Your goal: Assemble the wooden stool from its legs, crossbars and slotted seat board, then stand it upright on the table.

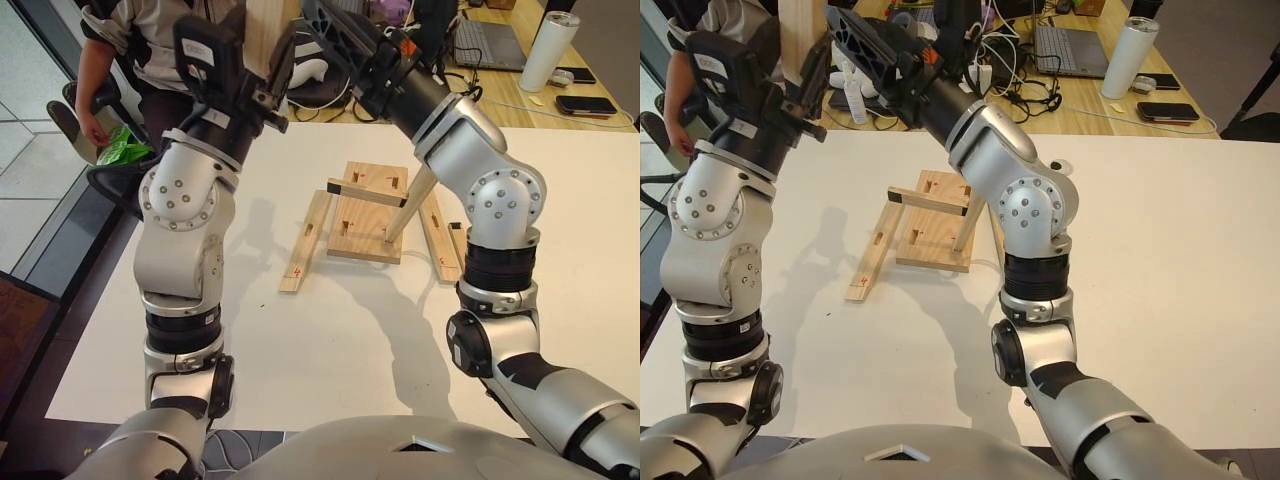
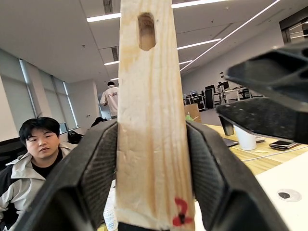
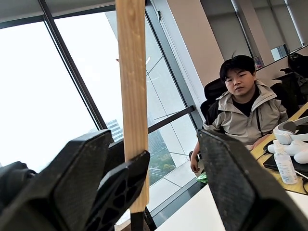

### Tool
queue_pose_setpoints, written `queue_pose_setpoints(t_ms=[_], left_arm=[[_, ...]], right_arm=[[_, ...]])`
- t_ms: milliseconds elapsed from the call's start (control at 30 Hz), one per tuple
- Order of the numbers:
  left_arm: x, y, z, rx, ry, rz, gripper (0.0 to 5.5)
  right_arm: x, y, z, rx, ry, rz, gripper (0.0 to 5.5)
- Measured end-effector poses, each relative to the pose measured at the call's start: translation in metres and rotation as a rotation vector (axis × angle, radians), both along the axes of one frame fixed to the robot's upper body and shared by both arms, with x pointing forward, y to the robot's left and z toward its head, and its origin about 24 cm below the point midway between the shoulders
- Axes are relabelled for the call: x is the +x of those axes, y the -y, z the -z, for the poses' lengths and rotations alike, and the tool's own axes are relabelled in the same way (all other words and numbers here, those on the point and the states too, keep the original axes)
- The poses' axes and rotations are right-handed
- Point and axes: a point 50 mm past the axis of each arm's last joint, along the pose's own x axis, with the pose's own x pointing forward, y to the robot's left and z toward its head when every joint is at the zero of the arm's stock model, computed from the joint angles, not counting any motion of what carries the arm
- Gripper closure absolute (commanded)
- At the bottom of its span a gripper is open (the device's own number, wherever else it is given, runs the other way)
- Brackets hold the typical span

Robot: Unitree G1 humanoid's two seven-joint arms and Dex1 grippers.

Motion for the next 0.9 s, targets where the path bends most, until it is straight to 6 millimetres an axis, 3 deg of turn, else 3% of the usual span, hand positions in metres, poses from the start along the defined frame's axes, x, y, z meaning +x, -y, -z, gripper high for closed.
queue_pose_setpoints(t_ms=[200,500,767,900], left_arm=[[-0.005,0.012,0.007,0.043,-0.018,0.055,3.39],[-0.006,0.01,0.005,0.046,0.008,0.047,3.39],[-0.007,0.009,0.001,0.056,0.024,0.07,3.39],[-0.007,0.005,-0.003,0.016,-0.061,0.161,3.39]], right_arm=[[-0.003,-0.004,-0.004,0.037,-0.005,-0.048,2.95],[-0.006,-0.009,-0.006,0.042,0.002,-0.054,4.43],[-0.007,-0.009,-0.009,0.05,0.019,-0.043,4.46],[-0.01,-0.009,-0.01,0.043,0.023,-0.035,4.48]])
